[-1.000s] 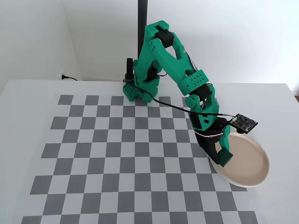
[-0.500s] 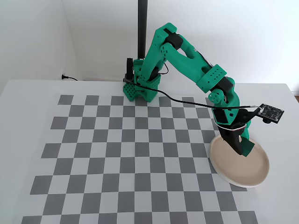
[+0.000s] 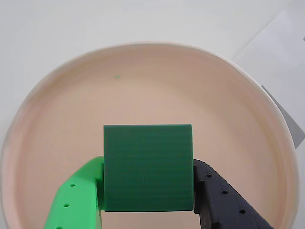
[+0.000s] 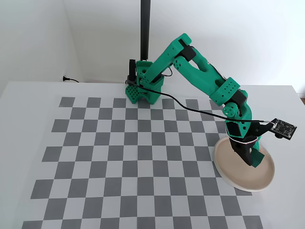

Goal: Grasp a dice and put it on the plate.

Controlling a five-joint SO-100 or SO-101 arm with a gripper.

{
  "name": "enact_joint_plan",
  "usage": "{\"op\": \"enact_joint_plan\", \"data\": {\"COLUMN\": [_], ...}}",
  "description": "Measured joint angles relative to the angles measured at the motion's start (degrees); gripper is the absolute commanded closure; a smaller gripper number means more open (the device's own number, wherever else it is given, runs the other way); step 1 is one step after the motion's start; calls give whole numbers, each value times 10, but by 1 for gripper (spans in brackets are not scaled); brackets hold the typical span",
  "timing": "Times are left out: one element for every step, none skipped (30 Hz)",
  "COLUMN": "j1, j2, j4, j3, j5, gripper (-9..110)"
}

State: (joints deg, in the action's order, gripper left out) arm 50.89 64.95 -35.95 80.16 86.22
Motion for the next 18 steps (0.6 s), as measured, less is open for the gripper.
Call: {"op": "enact_joint_plan", "data": {"j1": [0, 0, 0, 0, 0, 0, 0, -1, -1, -2, -4, -5, -9, -10, -10, -9, -8, -7], "j2": [-2, -4, -4, -4, -4, -4, -4, -4, -4, -4, -4, -4, -4, -4, -4, -4, -4, -4], "j4": [0, 0, 0, -1, -4, -8, -11, -16, -20, -23, -25, -27, -27, -27, -27, -28, -31, -33], "j3": [0, 0, 0, 0, 0, 0, 0, 0, 0, 0, 0, 0, 0, 0, 0, 0, 0, -1], "j5": [0, 0, 0, 0, 0, 0, 0, 0, 0, 0, 0, 0, 0, 0, -3, -4, -5, -6], "gripper": [99, 98, 97, 96, 95, 94, 93, 92, 91, 89, 87, 84, 83, 82, 81, 81, 81, 81]}}
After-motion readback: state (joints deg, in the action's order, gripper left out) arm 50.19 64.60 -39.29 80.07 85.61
